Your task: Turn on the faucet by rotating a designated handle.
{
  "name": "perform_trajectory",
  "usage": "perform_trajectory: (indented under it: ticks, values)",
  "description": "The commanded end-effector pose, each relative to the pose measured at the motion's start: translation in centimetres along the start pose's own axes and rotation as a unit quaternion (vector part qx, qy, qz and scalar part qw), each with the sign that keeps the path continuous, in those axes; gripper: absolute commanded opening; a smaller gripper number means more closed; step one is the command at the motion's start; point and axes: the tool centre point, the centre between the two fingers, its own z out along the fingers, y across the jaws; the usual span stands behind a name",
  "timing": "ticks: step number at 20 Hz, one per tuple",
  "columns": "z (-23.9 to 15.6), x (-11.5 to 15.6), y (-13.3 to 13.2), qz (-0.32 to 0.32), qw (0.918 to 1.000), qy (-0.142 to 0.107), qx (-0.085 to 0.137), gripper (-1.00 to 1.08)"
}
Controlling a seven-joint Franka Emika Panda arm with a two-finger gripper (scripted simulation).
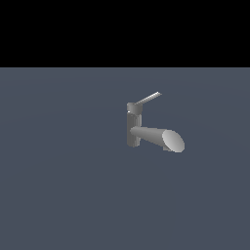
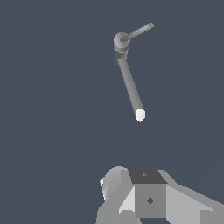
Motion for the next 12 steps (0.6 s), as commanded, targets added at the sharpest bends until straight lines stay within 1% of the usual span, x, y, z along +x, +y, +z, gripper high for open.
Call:
perform_trajectory:
  ticks: [1, 7, 12]
  values:
    - [0.0, 0.0, 0.0, 0.0, 1.0, 0.0, 0.0, -1.0]
    - [0.5, 0.5, -0.3, 0.011, 0.9999, 0.0, 0.0, -1.0]
    - [1.7, 1.9, -0.9, 0.037, 0.9993, 0.001, 0.0, -1.0]
